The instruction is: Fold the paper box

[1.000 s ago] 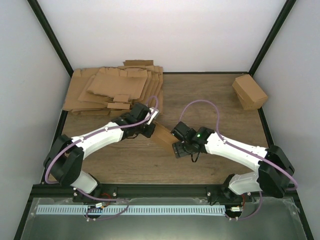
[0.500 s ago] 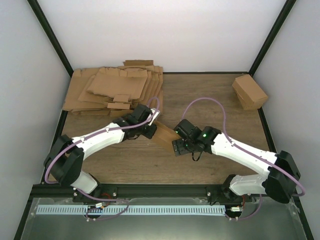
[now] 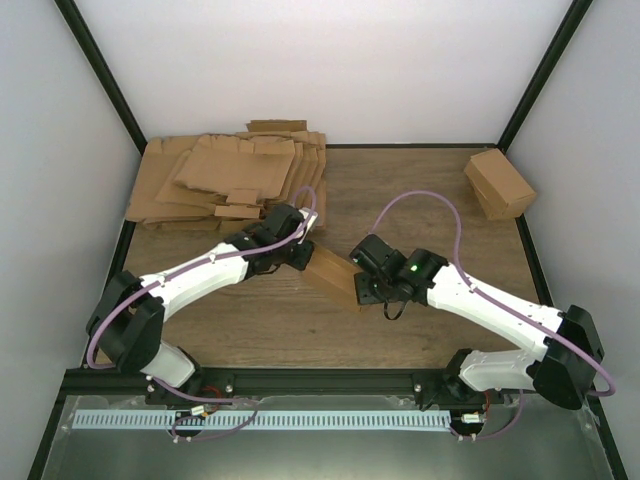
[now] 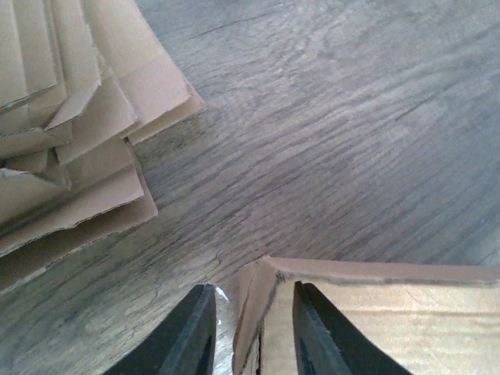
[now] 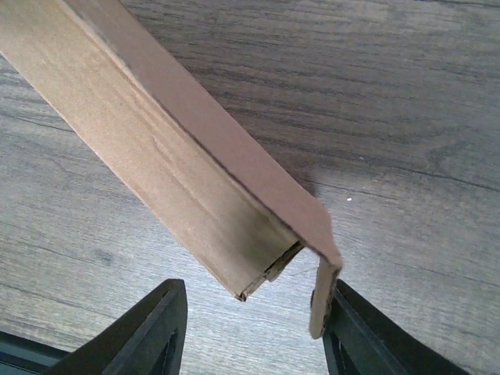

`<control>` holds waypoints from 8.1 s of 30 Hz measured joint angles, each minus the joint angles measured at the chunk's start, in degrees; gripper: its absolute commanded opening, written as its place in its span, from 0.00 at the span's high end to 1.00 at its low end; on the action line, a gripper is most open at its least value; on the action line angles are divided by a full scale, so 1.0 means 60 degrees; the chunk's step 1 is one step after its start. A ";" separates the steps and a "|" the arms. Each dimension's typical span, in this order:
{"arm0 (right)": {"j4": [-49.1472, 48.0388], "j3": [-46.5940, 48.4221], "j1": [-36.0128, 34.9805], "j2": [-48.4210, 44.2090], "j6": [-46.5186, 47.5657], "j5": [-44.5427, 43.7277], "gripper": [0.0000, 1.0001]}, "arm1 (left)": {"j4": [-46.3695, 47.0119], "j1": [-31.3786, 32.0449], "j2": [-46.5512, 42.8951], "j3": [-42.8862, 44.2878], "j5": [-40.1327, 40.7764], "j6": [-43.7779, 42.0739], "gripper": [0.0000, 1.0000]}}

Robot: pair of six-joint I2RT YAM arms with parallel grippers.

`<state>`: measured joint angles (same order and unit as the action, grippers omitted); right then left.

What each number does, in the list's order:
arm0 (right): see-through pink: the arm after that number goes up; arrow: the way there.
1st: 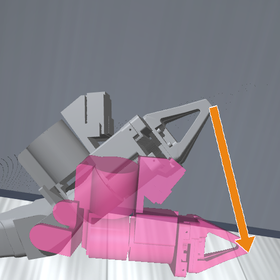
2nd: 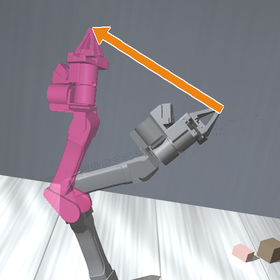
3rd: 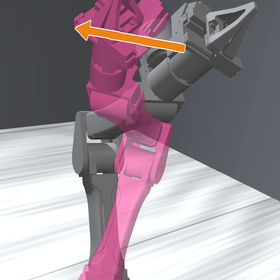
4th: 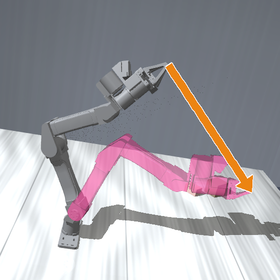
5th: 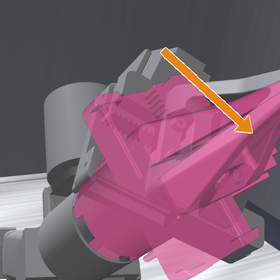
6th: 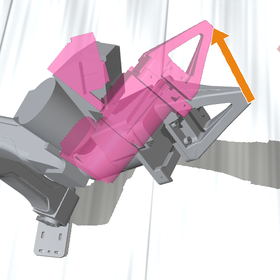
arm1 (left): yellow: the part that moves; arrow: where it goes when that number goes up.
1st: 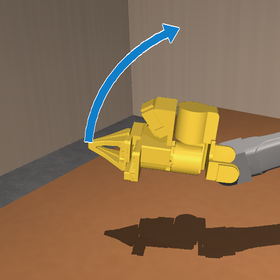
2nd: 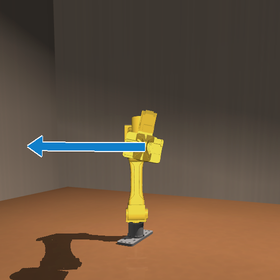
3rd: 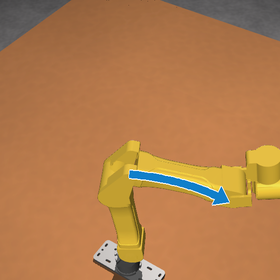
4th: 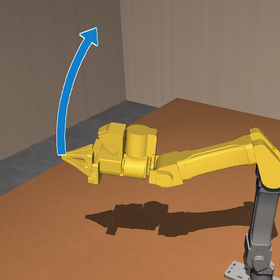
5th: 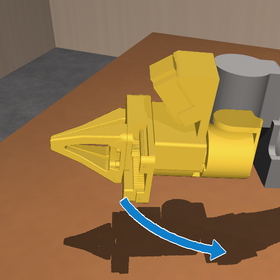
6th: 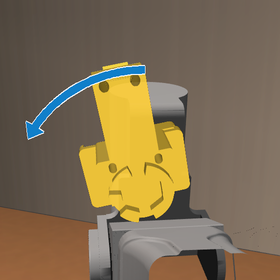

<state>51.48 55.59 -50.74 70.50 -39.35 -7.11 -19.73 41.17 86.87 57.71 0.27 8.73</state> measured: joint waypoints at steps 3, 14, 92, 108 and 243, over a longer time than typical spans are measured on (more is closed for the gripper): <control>0.0189 0.0124 0.0000 0.0000 -0.0175 0.0004 0.51 | -0.0044 0.0000 0.0000 0.0058 0.0175 0.0000 0.81; 0.0266 0.0335 0.0000 -0.0149 -0.0688 0.0397 0.75 | -0.0255 0.0000 0.0004 0.0076 0.0251 -0.0066 0.96; 0.0667 0.0499 0.0386 0.0466 -0.3413 -0.0240 0.99 | 0.0186 0.1118 -0.0189 -0.0452 0.1949 0.0015 0.96; 0.0474 0.0284 0.0535 0.0000 -0.4892 0.0040 0.99 | 0.0058 0.1355 -0.0310 -0.0535 0.2095 0.0270 0.96; -0.2805 -0.2459 0.0441 -0.1515 -0.0164 0.2590 0.71 | 0.2430 -0.0907 -0.2361 -0.3967 -0.3668 0.4411 0.79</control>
<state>34.65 40.84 -48.10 61.41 -40.34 8.43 -5.15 35.73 72.71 33.91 -21.74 35.20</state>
